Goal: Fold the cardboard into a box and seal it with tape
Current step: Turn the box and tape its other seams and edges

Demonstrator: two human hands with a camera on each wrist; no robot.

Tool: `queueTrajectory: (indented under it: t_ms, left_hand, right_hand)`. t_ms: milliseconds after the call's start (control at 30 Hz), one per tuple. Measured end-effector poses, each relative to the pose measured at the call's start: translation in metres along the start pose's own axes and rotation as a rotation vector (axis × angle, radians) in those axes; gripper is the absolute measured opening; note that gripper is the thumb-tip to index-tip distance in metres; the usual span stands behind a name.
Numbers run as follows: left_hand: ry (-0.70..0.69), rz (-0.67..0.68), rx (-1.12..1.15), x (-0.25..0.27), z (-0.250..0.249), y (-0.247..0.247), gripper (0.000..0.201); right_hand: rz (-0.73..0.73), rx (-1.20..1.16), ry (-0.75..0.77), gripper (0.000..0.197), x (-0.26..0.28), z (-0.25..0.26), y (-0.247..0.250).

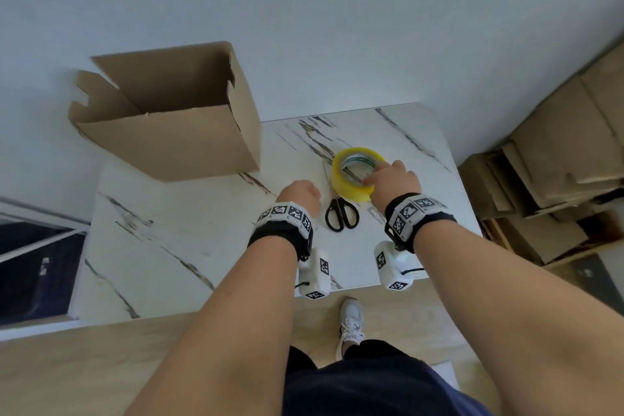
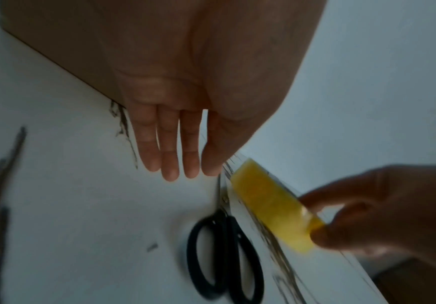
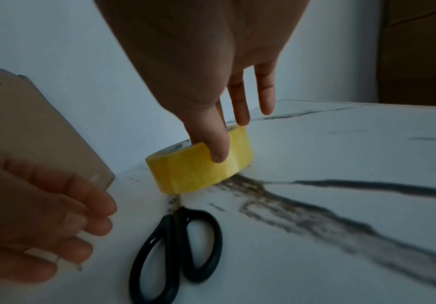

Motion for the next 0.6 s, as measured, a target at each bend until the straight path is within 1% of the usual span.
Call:
queueTrajectory:
  t_ms: [67,133,167,200,333,433,600]
  left_hand:
    - [-0.019,0.057,0.002,0.000,-0.010,-0.015,0.021]
    - [-0.022,0.122,-0.027,-0.001,-0.016,-0.033,0.032]
    - [-0.030,0.129,-0.056,-0.001,-0.019,-0.040,0.038]
    - [-0.045,0.114,-0.085,-0.001,-0.022,-0.045,0.041]
    - [-0.143,-0.010,-0.138,-0.012,-0.028,-0.054,0.031]
    - [-0.152,-0.088,-0.106,-0.028,-0.032,-0.047,0.026]
    - [-0.123,-0.172,-0.083,-0.062,-0.034,-0.022,0.029]
  right_hand:
    - [-0.001,-0.028,-0.019,0.051,-0.009,-0.010,0.006]
    - [0.016,-0.029,-0.037,0.053,-0.016,-0.017,0.010]
    - [0.020,-0.028,-0.042,0.054,-0.019,-0.020,0.010]
    - [0.022,-0.023,-0.042,0.054,-0.022,-0.022,0.009]
    - [0.010,0.006,-0.012,0.055,-0.039,-0.026,0.003]
    - [-0.005,-0.009,-0.010,0.055,-0.052,-0.028,0.003]
    - [-0.038,-0.013,0.043,0.055,-0.078,-0.026,0.009]
Point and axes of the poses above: each hand's wrist, its own x-axis away from the middle knuckle, its own y-axis out of the back of the hand, z = x × y, the point moved 3 cm from there along -x, towards the middle knuckle, and after that the axes turned 4 degrees about -y, right-handed, at the moved point
